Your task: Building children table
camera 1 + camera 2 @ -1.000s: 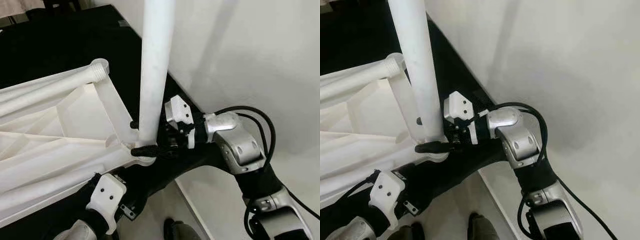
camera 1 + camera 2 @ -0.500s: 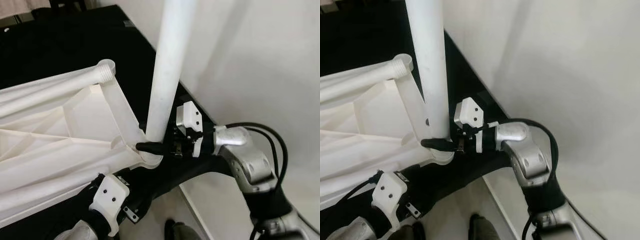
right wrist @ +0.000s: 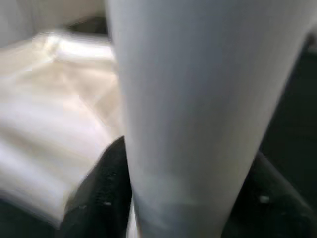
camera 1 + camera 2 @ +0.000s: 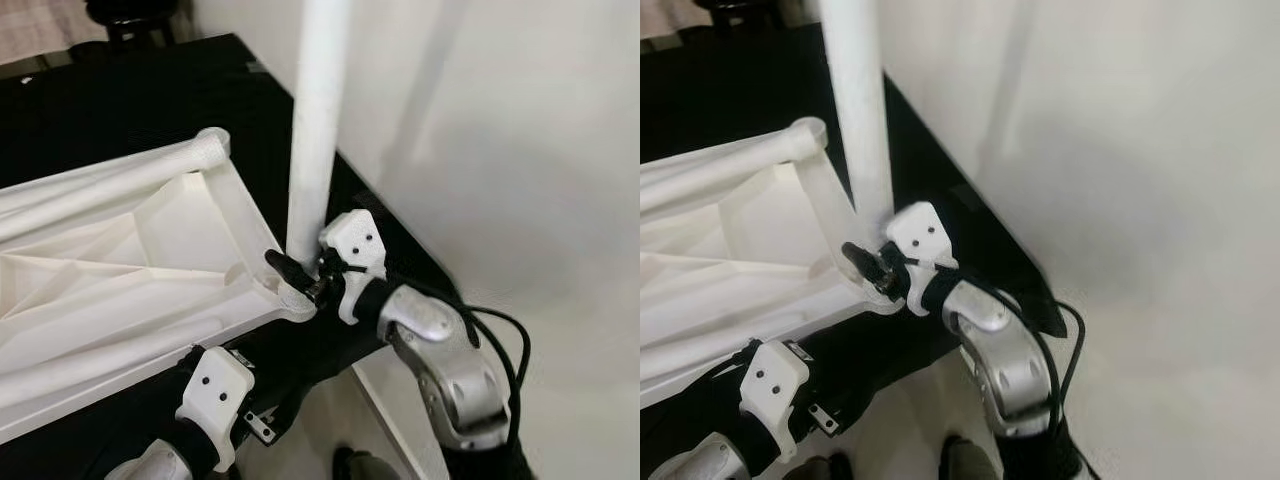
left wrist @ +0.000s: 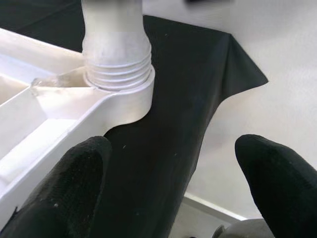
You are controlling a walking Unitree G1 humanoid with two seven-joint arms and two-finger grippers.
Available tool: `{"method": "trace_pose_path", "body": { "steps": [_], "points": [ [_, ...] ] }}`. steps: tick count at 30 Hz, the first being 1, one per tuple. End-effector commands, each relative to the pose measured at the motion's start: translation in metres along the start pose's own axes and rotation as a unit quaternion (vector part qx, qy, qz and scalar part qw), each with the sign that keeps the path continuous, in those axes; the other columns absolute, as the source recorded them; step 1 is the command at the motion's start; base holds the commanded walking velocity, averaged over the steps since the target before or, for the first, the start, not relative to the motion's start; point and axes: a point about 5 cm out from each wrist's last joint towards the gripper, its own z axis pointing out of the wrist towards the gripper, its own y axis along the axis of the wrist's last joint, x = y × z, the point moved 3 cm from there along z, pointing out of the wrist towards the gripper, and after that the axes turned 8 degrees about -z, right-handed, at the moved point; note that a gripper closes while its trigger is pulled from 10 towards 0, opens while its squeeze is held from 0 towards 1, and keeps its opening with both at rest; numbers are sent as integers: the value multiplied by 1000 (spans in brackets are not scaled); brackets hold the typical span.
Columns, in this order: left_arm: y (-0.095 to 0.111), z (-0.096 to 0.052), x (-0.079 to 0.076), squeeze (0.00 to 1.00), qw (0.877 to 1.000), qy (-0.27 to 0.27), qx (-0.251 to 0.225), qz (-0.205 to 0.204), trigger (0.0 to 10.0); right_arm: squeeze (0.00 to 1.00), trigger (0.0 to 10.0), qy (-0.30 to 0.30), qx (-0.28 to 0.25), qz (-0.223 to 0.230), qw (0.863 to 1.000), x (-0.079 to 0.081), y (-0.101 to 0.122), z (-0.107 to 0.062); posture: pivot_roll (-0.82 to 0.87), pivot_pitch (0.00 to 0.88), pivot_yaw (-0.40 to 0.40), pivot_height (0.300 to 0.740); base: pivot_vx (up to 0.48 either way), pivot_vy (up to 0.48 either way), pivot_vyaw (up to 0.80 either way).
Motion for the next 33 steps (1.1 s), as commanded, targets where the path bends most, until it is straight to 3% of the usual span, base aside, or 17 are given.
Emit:
{"method": "trace_pose_path", "body": {
  "steps": [1,5,6,7,15,16,17,18,21,30,31,33],
  "points": [
    [-1,-4,-4,0,1000,-6,3,-5,10000,1000,10000,79,-26,21,996,10,2,0,-209,246,-74,740,0,0,0],
    [0,-11,-10,0,1000,-13,2,-13,10000,1000,10000,151,-64,-21,986,2,19,-5,-206,247,-75,740,0,0,0],
    [0,-13,-13,0,1000,-15,2,-17,10000,961,10000,172,-62,-39,982,-2,19,-6,-205,249,-76,740,0,0,0],
    [0,-14,-15,0,1000,-17,1,-20,10000,0,10000,198,-62,-53,977,-4,20,-7,-203,252,-77,740,0,0,0],
    [1,-14,-16,0,999,-18,-10,-32,10000,0,10000,285,-75,-66,953,-14,29,-7,-192,268,-83,740,0,0,0],
    [1,-13,-16,0,999,-19,-14,-34,10000,0,6078,301,-80,-69,948,-16,32,-6,-192,271,-82,740,0,0,0],
    [1,-13,-16,0,999,-19,-14,-34,10000,0,6078,301,-80,-69,948,-16,32,-6,-192,271,-82,740,0,0,0],
    [1,-13,-17,0,999,-21,-17,-35,10000,0,0,313,-85,-69,943,-18,36,-5,-192,272,-81,740,0,0,0],
    [2,-12,-19,0,999,-26,-21,-37,10000,0,0,331,-92,-69,937,-23,40,-5,-188,277,-85,740,0,0,0],
    [1,-13,-21,0,998,-29,-23,-43,10000,0,0,335,-84,-73,936,-27,34,-12,-192,280,-91,740,0,0,0],
    [1,-13,-21,0,998,-29,-24,-44,10000,0,0,315,-74,-74,943,-29,30,-13,-198,283,-94,740,0,0,0],
    [2,-15,-21,0,998,-27,-25,-47,10000,0,0,229,-48,-51,971,-32,17,-18,-198,285,-98,740,0,0,0]
  ]
}}
